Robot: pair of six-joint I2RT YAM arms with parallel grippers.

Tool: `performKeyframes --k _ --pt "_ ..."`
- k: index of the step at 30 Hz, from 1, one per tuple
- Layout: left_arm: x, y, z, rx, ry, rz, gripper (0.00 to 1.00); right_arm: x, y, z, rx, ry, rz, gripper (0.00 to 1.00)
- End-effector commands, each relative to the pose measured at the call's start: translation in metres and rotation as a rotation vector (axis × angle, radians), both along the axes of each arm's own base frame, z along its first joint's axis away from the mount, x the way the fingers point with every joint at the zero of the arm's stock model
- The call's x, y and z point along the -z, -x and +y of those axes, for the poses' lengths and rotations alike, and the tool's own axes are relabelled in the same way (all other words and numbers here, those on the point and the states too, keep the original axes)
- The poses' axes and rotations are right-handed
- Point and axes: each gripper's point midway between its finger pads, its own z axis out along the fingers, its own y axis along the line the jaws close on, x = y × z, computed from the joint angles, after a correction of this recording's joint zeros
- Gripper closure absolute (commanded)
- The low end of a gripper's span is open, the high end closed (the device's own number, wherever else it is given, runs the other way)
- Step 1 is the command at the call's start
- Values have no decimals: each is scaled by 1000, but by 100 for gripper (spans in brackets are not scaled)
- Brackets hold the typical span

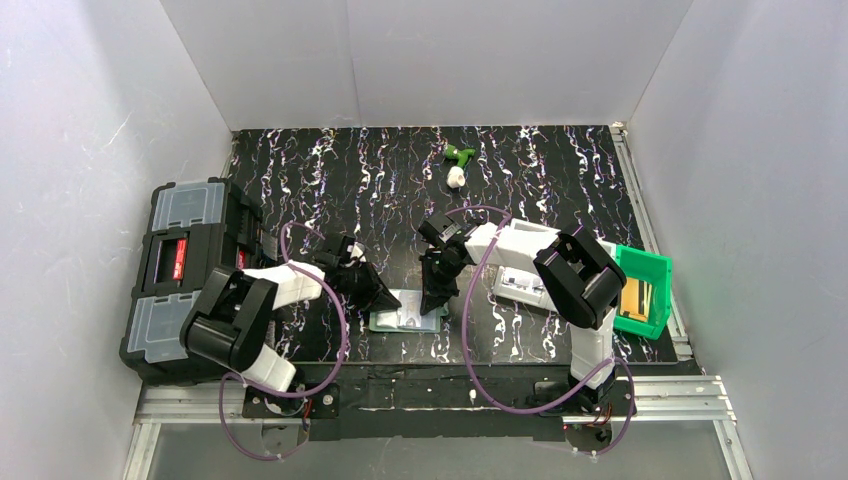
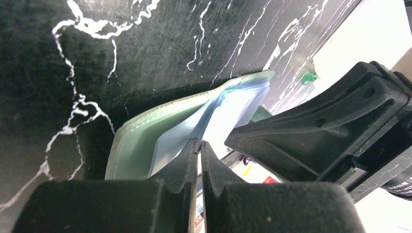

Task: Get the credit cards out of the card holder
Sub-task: Remove the credit card from the card holder.

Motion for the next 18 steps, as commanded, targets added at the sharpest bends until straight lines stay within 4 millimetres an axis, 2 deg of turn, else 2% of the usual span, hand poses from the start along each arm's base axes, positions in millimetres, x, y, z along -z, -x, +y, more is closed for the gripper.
performKeyframes --k 1,12,18 --pt "-4 4 18 23 -112 -17 100 46 2 -28 4 177 -17 95" --pt "-2 7 39 49 -207 -33 100 47 3 -29 5 178 -13 95" --pt "-11 5 50 35 -241 -37 100 45 3 -28 1 168 -15 95"
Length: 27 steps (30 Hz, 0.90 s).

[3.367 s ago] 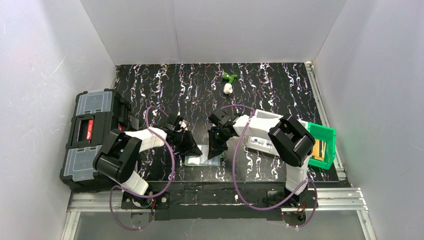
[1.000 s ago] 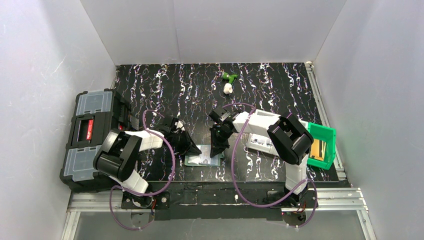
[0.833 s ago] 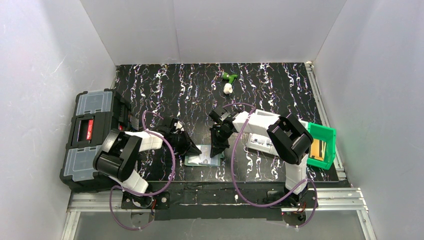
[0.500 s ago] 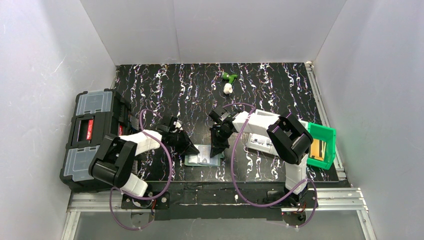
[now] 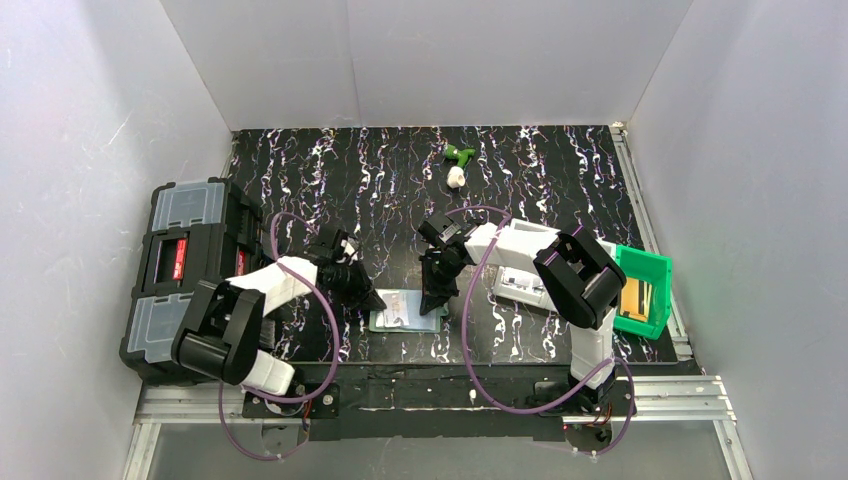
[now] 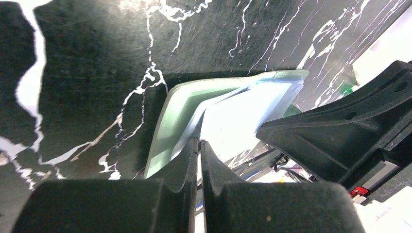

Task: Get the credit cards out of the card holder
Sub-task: Remove the credit card from the card holder.

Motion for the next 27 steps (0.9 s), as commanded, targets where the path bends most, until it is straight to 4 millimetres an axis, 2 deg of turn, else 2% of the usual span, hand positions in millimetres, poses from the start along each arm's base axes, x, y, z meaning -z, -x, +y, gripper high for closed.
performKeyframes --k 1,5,8,11,15,19,22,27 --pt "-12 1 17 -1 -65 -11 100 44 3 -27 -5 161 -20 95" --pt "-23 -1 22 -5 -79 -26 100 27 -3 -18 -12 103 -54 92" --pt "-34 -3 24 -4 -87 -44 100 0 -12 -6 -24 31 -112 83" --pt "-48 -6 26 -2 -95 -62 100 -37 -24 6 -34 -45 -188 70" --pt "-70 -12 22 5 -71 -97 100 -91 -39 20 -30 -173 -306 46" --pt "-102 -22 14 2 -13 -159 100 -130 -45 26 -1 -339 -359 24" --pt "-130 -29 3 -11 75 -202 100 -156 -48 25 33 -483 -366 18" --pt "-175 -45 -17 -68 267 -270 100 -188 -53 14 88 -647 -376 16"
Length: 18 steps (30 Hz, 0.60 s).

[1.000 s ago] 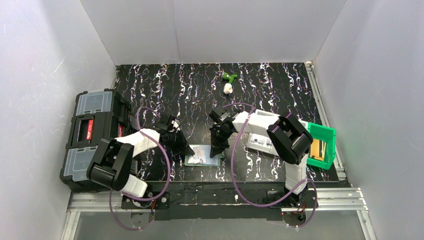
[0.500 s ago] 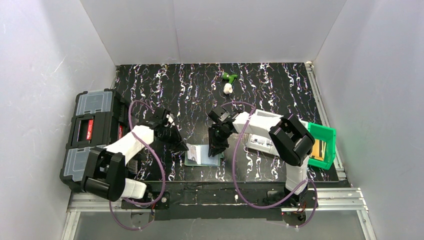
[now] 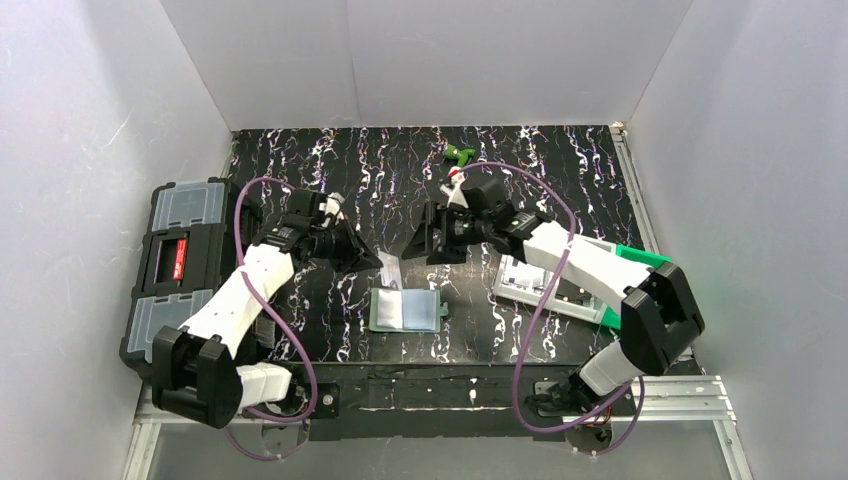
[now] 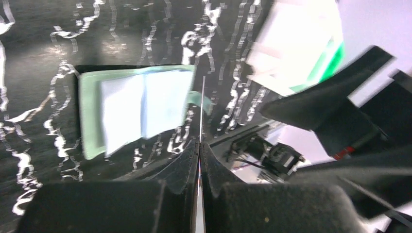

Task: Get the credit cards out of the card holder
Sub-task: Remove the credit card from the card holder, then place the credit card in the storage box.

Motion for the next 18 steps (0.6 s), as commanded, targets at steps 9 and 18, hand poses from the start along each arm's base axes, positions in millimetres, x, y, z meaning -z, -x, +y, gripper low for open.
performKeyframes --k 9,18 --pt "-99 -31 -42 -32 446 -126 100 -64 -3 -7 -6 -349 14 24" --pt "-106 -29 -49 22 503 -125 100 -73 0 -2 -14 -439 66 66"
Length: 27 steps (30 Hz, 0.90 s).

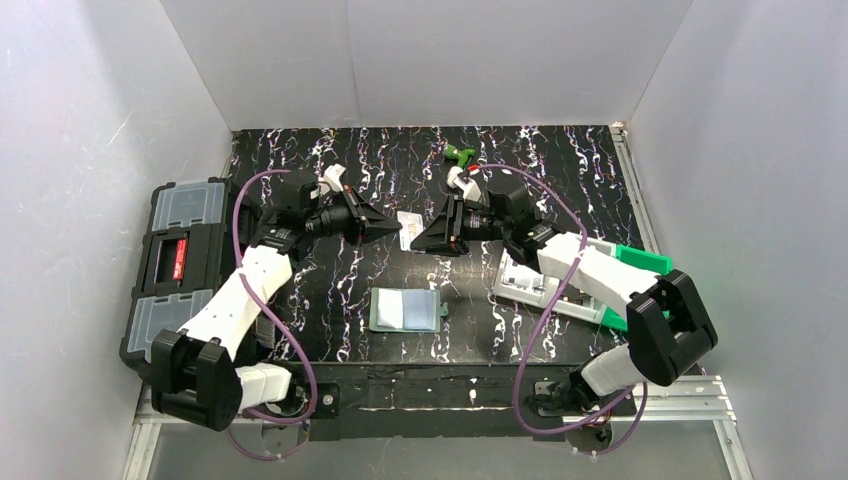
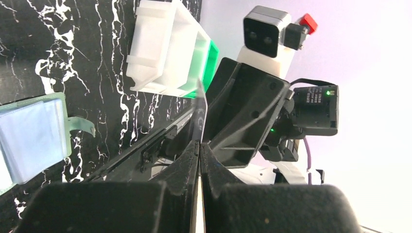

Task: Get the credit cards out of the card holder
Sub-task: Place the credit card in the storage box.

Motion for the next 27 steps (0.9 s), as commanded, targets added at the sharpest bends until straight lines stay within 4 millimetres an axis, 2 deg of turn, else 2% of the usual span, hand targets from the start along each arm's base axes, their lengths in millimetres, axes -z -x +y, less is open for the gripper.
performKeyframes --k 1,3,5,7,9,12,14,18,21,27 --pt "-11 7 -4 58 58 -13 100 -27 4 2 -24 -105 -24 73" --pt "-10 9 -4 69 57 -14 98 -27 4 2 -21 -105 -25 88" --pt "-8 11 -3 72 46 -15 80 -26 4 0 -17 -96 -26 99" --pt "-5 14 -1 71 18 -19 57 -24 5 -2 -9 -77 -32 99" --pt "-1 17 3 69 -28 -23 40 -18 4 -6 7 -37 -38 99" --pt "8 20 13 51 -130 -17 20 -7 3 -17 48 51 -42 99" --pt "19 25 24 44 -226 1 12 8 1 -32 101 153 -43 99" --pt "30 32 31 49 -288 17 7 36 -4 -72 219 339 -37 99" --pt "38 36 32 58 -304 24 7 58 -9 -118 341 502 -26 99" --pt "41 41 29 88 -316 16 6 104 -5 -198 489 723 91 99"
